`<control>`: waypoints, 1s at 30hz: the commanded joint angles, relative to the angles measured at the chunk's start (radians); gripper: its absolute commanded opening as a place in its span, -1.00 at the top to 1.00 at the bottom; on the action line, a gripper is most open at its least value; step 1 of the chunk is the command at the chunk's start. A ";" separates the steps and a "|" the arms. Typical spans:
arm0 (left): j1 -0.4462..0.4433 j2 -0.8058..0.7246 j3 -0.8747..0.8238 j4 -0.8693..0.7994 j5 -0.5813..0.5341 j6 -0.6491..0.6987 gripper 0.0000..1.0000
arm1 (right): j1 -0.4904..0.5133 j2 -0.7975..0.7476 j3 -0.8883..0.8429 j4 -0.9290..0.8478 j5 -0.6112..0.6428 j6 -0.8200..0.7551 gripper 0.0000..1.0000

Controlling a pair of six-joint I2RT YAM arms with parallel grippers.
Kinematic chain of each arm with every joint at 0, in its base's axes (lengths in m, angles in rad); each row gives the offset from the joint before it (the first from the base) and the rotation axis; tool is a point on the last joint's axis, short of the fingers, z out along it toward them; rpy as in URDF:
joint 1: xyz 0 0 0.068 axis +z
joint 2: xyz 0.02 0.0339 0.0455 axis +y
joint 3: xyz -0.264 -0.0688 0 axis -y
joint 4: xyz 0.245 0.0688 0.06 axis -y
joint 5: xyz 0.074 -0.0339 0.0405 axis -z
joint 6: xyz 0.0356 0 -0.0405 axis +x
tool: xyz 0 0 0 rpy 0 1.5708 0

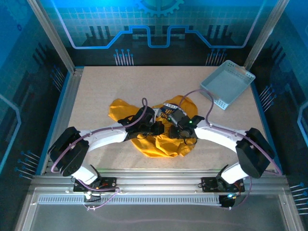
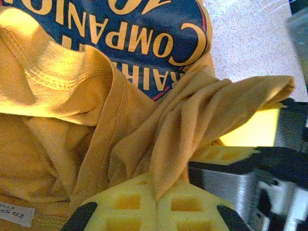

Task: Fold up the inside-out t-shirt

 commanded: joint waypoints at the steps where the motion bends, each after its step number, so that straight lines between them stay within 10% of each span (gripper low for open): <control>1: 0.008 0.005 -0.010 0.004 -0.009 -0.010 1.00 | 0.011 0.049 0.050 0.006 0.060 0.008 0.05; 8: 0.025 -0.005 -0.016 -0.033 -0.069 -0.024 1.00 | 0.020 -0.050 0.029 -0.033 0.138 -0.028 1.00; 19: 0.062 0.059 0.030 -0.140 -0.121 -0.005 0.98 | 0.004 -0.492 -0.172 0.016 -0.012 -0.072 1.00; 30: -0.061 -0.058 0.099 -0.266 -0.289 0.213 -0.16 | -0.021 -0.586 -0.317 0.070 -0.065 -0.052 1.00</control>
